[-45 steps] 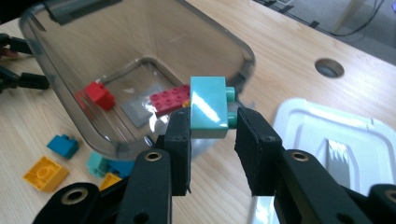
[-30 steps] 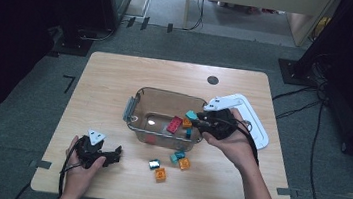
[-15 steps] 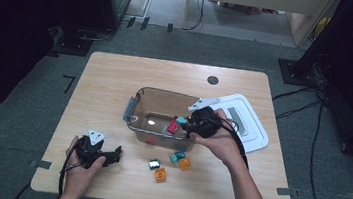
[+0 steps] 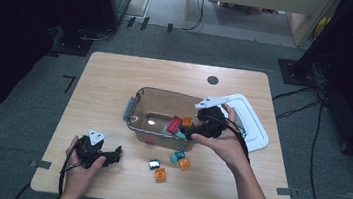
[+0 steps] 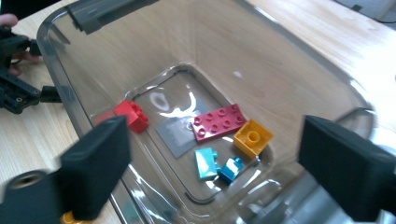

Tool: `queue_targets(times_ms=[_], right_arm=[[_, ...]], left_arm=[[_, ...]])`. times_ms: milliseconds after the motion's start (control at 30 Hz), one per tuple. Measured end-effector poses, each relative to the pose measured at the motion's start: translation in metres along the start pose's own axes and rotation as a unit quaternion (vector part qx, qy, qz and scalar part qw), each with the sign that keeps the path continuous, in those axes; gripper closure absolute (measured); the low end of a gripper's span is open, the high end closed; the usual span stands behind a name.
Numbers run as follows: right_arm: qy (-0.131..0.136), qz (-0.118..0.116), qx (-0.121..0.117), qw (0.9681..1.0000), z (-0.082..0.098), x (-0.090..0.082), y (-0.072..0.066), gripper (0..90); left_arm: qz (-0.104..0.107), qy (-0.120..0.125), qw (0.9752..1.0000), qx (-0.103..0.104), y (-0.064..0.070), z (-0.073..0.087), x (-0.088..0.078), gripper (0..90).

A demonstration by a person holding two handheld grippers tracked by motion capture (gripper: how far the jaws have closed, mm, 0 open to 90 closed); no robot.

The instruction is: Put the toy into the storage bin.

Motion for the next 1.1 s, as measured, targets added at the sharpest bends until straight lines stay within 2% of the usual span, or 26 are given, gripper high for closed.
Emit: queue_targets(times_ms=[67, 200, 367, 600, 767, 900, 1100], right_arm=[[0.005, 0.006, -0.001, 1.0, 0.001, -0.006, 0.003, 2.1], [0.015, 0.019, 0.0, 0.9997, 0.004, -0.015, 0.01, 1.6], [0.021, 0.028, 0.014, 0.9993, 0.014, -0.027, 0.018, 1.7], [0.018, 0.037, 0.035, 0.9985, 0.04, -0.037, 0.029, 1.7], [0.017, 0.039, 0.052, 0.9977, 0.061, -0.038, 0.034, 1.9], [0.012, 0.037, 0.066, 0.9971, 0.082, -0.034, 0.029, 3.9], [0.002, 0.024, 0.073, 0.997, 0.109, -0.019, 0.009, 8.0]], left_arm=[[0.0, 0.0, 1.0, 0.0, 0.0, 0.0, 0.0, 1.3], [0.0, 0.0, 1.0, 0.0, 0.0, 0.0, 0.0, 1.3], [0.0, 0.0, 1.0, 0.0, 0.0, 0.0, 0.0, 1.3], [0.0, 0.0, 1.0, 0.001, 0.0, 0.0, 0.0, 1.3], [0.0, -0.001, 1.0, 0.0, 0.0, 0.0, 0.0, 1.3], [0.0, -0.002, 1.0, 0.001, 0.0, 0.0, 0.0, 1.3], [0.0, -0.001, 1.0, 0.001, 0.0, 0.0, 0.0, 1.3]])
Point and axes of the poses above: each handheld gripper's, and its own axes: x roughly forward along the jaws, z roughly out of its underside, y roughly to its right, the point moved 10 cm from there along x, roughly forward along the jaws, and after that the axes turned 4 degrees about z, right-handed, at the moved point
